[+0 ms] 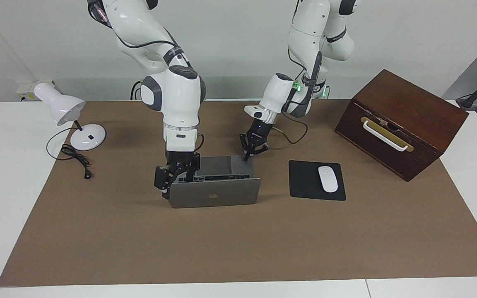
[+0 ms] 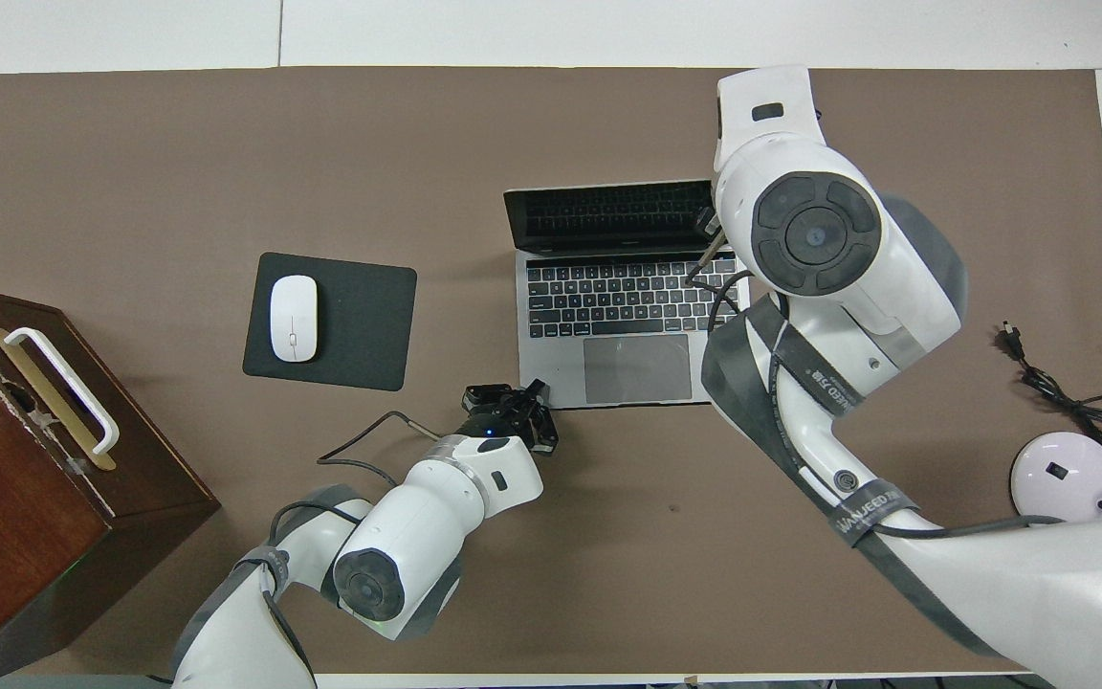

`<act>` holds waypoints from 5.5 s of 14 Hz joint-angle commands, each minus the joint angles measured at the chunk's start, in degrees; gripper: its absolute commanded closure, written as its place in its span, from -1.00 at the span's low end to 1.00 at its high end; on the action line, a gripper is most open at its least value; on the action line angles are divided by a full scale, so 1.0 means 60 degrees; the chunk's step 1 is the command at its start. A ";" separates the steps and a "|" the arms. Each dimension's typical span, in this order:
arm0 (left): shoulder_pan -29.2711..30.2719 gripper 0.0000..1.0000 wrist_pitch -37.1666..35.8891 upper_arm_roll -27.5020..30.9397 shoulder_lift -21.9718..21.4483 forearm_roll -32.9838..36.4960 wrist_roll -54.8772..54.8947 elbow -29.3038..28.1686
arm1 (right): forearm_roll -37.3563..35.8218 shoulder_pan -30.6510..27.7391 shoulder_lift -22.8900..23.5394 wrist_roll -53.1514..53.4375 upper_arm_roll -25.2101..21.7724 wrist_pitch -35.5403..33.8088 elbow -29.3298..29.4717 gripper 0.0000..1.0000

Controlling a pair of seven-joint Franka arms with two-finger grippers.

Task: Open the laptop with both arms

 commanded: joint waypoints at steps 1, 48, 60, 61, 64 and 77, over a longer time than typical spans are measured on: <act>-0.0036 1.00 0.0087 0.0229 0.0552 0.0044 0.0186 0.0189 | 0.0131 0.0024 0.0310 -0.0294 -0.0021 0.0050 0.0388 -1.00; 0.3433 1.00 -1.5070 0.0478 -0.4927 0.0307 0.0798 0.5753 | 0.6137 0.0083 -0.3777 0.2049 -0.3113 -0.7303 0.0036 -1.00; 0.6129 -1.00 -1.7271 0.0493 -0.4620 0.1084 0.1109 0.7322 | 0.6181 0.0053 -0.3704 0.2123 -0.3169 -0.7318 0.0080 -1.00; 0.6247 -1.00 -1.7315 0.0493 -0.4619 0.1084 0.1109 0.7338 | 0.6181 0.0315 -0.3704 0.2123 -0.3489 -0.7333 0.0080 -1.00; 0.6556 -1.00 -1.7242 0.0493 -0.4561 0.1084 0.1123 0.7279 | 0.6196 0.0493 -0.3646 0.2108 -0.3785 -0.7407 0.0198 -1.00; 0.6279 -1.00 -1.7696 0.0946 -0.4151 0.1436 0.1167 0.7191 | 0.6254 0.0478 -0.3675 0.2094 -0.3829 -0.7407 0.0124 -1.00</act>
